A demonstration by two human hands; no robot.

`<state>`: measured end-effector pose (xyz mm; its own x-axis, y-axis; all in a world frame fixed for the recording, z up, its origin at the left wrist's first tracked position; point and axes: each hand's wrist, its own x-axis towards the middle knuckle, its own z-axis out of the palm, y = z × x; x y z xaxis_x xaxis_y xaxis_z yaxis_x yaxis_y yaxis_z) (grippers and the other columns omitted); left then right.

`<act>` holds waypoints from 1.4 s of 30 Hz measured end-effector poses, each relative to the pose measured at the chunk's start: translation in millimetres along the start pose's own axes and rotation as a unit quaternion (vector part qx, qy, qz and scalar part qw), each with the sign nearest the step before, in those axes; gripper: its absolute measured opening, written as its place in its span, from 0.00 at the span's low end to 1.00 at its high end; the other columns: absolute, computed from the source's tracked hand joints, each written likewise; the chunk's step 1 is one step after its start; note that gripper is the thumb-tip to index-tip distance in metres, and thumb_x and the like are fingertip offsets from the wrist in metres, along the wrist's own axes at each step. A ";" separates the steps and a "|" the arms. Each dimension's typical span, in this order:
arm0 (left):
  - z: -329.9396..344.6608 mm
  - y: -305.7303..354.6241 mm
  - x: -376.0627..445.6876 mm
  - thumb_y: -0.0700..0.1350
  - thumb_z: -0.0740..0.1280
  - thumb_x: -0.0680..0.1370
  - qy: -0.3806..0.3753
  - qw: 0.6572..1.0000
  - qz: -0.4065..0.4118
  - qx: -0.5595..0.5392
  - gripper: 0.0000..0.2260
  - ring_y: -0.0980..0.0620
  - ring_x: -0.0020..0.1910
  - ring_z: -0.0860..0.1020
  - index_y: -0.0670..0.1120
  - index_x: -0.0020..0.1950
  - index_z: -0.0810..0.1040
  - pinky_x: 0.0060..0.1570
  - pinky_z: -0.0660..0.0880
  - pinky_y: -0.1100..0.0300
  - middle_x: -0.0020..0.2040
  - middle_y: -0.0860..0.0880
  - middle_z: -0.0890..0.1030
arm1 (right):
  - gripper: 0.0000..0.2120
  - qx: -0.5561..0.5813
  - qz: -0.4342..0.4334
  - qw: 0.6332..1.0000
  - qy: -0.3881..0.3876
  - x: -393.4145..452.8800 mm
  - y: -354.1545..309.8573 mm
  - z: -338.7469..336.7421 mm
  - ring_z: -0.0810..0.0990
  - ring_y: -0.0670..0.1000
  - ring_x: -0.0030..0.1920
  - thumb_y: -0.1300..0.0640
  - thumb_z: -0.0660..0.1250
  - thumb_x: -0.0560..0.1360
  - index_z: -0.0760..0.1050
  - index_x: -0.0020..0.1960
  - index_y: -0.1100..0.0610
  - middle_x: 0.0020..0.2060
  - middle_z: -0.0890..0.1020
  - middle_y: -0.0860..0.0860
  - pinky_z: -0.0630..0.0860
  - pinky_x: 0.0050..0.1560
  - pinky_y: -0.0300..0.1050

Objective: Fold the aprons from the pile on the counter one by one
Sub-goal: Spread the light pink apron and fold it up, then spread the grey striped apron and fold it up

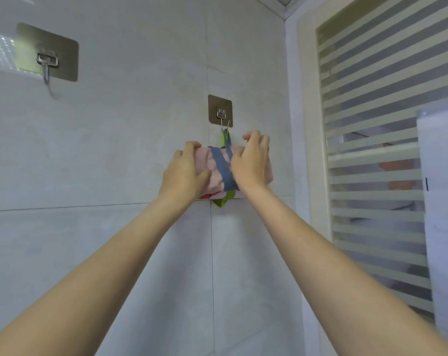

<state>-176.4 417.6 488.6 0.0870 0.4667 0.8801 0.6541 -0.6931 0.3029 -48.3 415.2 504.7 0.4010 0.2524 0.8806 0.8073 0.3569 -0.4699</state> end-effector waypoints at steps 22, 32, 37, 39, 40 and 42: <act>109.6 51.4 -270.9 0.34 0.61 0.74 -0.263 0.941 0.074 -0.198 0.15 0.46 0.44 0.77 0.40 0.61 0.71 0.46 0.74 0.52 0.59 0.43 0.69 | 0.08 -0.157 0.192 0.903 -0.351 -238.4 136.0 -157.5 0.75 0.54 0.53 0.61 0.60 0.76 0.75 0.53 0.61 0.52 0.77 0.55 0.72 0.52 0.45; 152.8 26.4 -500.5 0.38 0.61 0.77 -0.707 0.703 0.046 -0.054 0.17 0.49 0.51 0.72 0.43 0.67 0.67 0.50 0.69 0.57 0.62 0.44 0.68 | 0.11 -0.243 0.416 0.632 -0.607 -489.4 252.4 -297.0 0.78 0.57 0.51 0.60 0.59 0.78 0.77 0.47 0.65 0.47 0.80 0.57 0.68 0.42 0.42; 158.8 38.2 -568.3 0.39 0.62 0.78 -0.758 0.651 0.049 -0.016 0.18 0.46 0.60 0.73 0.44 0.68 0.67 0.59 0.69 0.56 0.65 0.45 0.69 | 0.37 -0.262 0.422 0.538 -0.681 -568.2 243.8 -319.9 0.73 0.58 0.60 0.39 0.65 0.74 0.63 0.71 0.66 0.58 0.75 0.57 0.73 0.52 0.48; 161.2 49.4 -587.2 0.39 0.62 0.78 -0.772 0.632 0.073 -0.017 0.18 0.47 0.58 0.73 0.44 0.68 0.67 0.56 0.68 0.58 0.64 0.45 0.68 | 0.44 -0.341 0.382 0.469 -0.719 -600.9 231.1 -314.5 0.63 0.62 0.68 0.36 0.65 0.72 0.53 0.75 0.64 0.69 0.64 0.59 0.70 0.60 0.52; 164.4 53.9 -593.1 0.40 0.62 0.78 -0.775 0.626 0.081 -0.019 0.18 0.47 0.57 0.73 0.44 0.68 0.66 0.55 0.68 0.58 0.64 0.45 0.68 | 0.41 -0.368 0.351 0.461 -0.728 -609.5 225.3 -312.2 0.63 0.62 0.69 0.40 0.66 0.73 0.55 0.74 0.63 0.70 0.62 0.59 0.70 0.61 0.52; 169.9 61.1 -593.6 0.39 0.62 0.78 -0.773 0.629 0.084 -0.026 0.19 0.48 0.57 0.73 0.44 0.68 0.66 0.55 0.68 0.59 0.65 0.45 0.68 | 0.25 -0.374 0.307 0.495 -0.722 -604.0 225.4 -312.4 0.71 0.59 0.64 0.53 0.65 0.76 0.65 0.69 0.62 0.67 0.69 0.58 0.73 0.57 0.49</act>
<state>-60.5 191.5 -77.5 0.8035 0.3333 -0.4932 0.5165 -0.8023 0.2993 26.7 62.2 -114.2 0.3784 0.6791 -0.6290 0.8760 -0.4823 0.0063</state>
